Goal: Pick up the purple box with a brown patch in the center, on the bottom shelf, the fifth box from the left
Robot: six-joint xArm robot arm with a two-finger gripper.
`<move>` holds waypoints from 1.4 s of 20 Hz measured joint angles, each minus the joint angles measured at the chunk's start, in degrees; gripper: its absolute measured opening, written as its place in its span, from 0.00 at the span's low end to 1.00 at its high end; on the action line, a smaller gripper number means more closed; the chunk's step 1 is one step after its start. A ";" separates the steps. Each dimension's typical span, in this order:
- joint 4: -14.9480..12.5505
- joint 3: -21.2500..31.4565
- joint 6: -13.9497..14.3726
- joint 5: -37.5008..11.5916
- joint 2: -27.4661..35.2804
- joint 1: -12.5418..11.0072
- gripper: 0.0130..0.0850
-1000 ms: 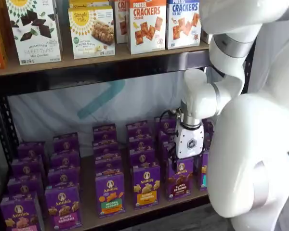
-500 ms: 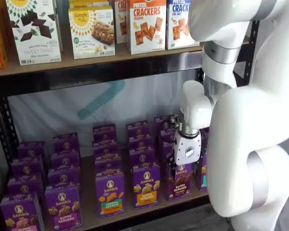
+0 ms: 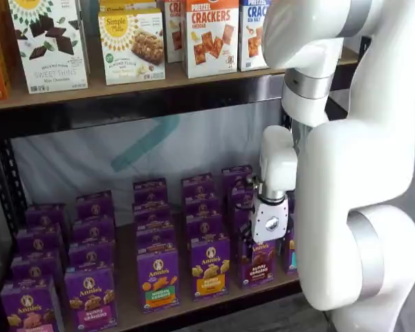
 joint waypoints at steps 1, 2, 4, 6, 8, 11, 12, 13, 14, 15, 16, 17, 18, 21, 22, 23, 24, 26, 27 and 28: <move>0.39 -0.59 -0.49 -0.39 0.78 -0.08 1.00; 1.68 -1.40 -1.78 -1.06 1.88 -0.07 1.00; 4.20 -3.01 -4.07 -1.55 3.61 0.13 1.00; 4.21 -5.02 -4.10 -1.91 5.51 0.13 1.00; 3.36 -6.92 -3.32 -2.04 7.20 0.07 1.00; 2.48 -9.90 -2.44 -2.03 9.62 0.10 1.00; 1.78 -10.64 -1.79 -2.03 10.17 0.05 1.00; 1.47 -11.71 -1.52 -1.97 10.94 0.02 1.00; 1.29 -13.00 -1.39 -1.55 11.72 -0.06 1.00; 0.58 -13.85 -0.82 -1.22 12.22 -0.20 1.00; -0.24 -14.92 -0.20 -0.83 12.87 -0.40 1.00; -1.02 -16.04 0.36 -0.34 13.49 -0.64 1.00; -2.22 -17.24 1.14 0.32 14.15 -1.04 1.00; -6.32 -20.18 3.88 1.45 15.73 -2.35 1.00; -7.64 -21.33 4.63 1.97 16.39 -2.85 1.00; -8.12 -22.20 4.77 2.34 16.91 -3.17 1.00; -8.53 -23.27 4.79 2.86 17.57 -3.56 1.00; -8.60 -25.44 4.19 3.73 19.03 -4.19 1.00; -8.01 -26.34 3.43 3.82 19.72 -4.39 1.00; -7.74 -26.94 3.06 3.90 20.17 -4.51 1.00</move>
